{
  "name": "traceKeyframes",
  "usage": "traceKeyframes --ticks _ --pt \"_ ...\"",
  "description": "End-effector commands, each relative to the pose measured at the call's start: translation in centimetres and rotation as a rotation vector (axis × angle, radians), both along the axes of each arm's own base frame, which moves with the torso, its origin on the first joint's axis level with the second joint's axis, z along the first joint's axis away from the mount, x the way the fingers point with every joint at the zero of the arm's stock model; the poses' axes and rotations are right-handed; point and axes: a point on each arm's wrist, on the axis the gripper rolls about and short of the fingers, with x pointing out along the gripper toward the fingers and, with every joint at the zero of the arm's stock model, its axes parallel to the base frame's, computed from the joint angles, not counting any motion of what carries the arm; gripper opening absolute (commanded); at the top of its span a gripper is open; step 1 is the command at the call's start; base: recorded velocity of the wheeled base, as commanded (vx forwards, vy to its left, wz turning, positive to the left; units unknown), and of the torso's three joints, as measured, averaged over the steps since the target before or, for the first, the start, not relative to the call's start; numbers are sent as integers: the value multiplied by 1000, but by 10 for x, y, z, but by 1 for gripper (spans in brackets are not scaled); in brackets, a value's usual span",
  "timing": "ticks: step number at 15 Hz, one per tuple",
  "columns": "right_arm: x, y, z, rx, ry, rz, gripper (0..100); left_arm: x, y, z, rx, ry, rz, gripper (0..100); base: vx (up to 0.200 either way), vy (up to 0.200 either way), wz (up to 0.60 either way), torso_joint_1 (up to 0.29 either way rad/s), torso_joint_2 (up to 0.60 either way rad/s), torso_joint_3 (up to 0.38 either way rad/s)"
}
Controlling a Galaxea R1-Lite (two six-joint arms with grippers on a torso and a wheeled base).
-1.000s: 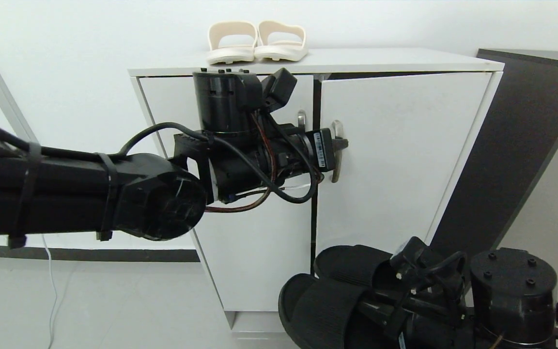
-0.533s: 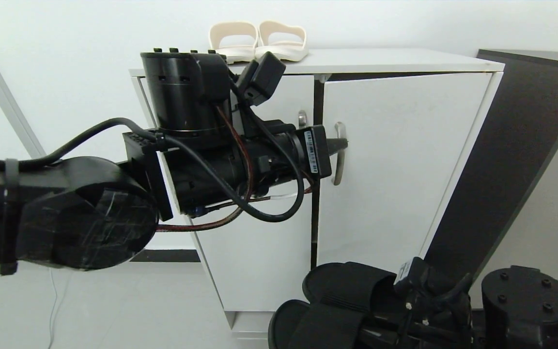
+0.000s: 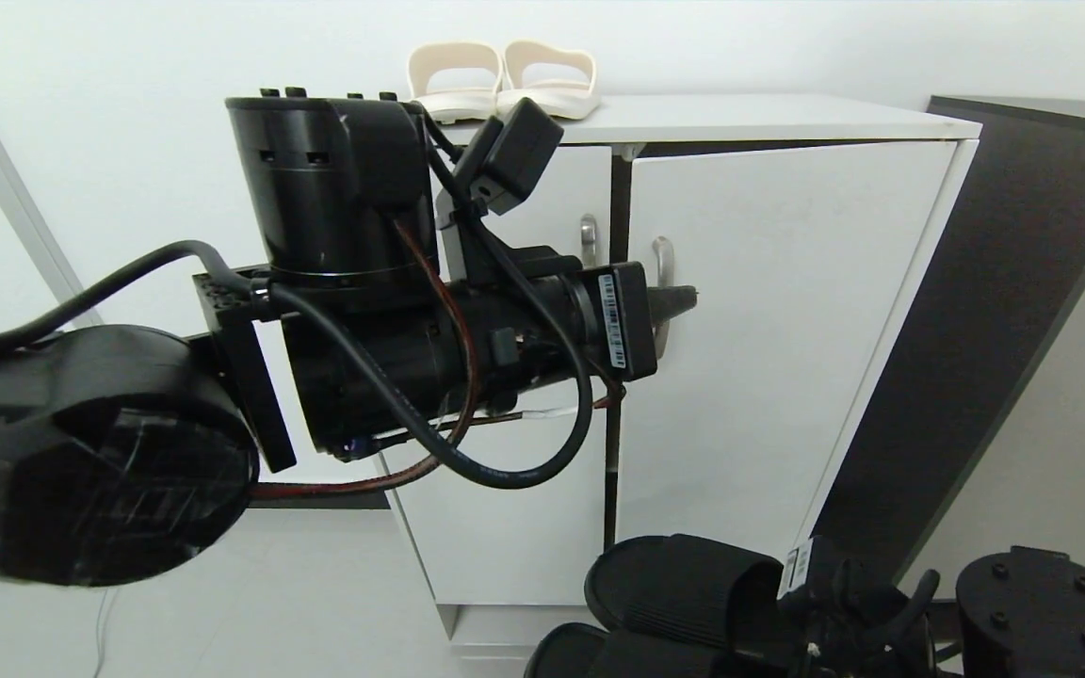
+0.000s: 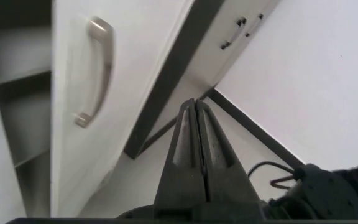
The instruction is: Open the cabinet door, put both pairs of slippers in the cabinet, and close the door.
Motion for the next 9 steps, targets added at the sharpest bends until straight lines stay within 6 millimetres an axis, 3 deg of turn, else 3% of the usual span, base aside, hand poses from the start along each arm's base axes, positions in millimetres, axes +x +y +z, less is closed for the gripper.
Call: traceKeyframes --ticks 1,5,9 --pt "-3 1 -1 -3 2 11 0 -9 1 4 -9 -8 -18 0 0 0 0 0 0 0" --pt "-6 2 -3 -10 6 27 0 -13 7 5 -12 -9 -14 0 0 0 0 0 0 0" --pt "-8 3 -3 -12 5 35 0 8 16 12 -31 -29 54 0 0 0 0 0 0 0"
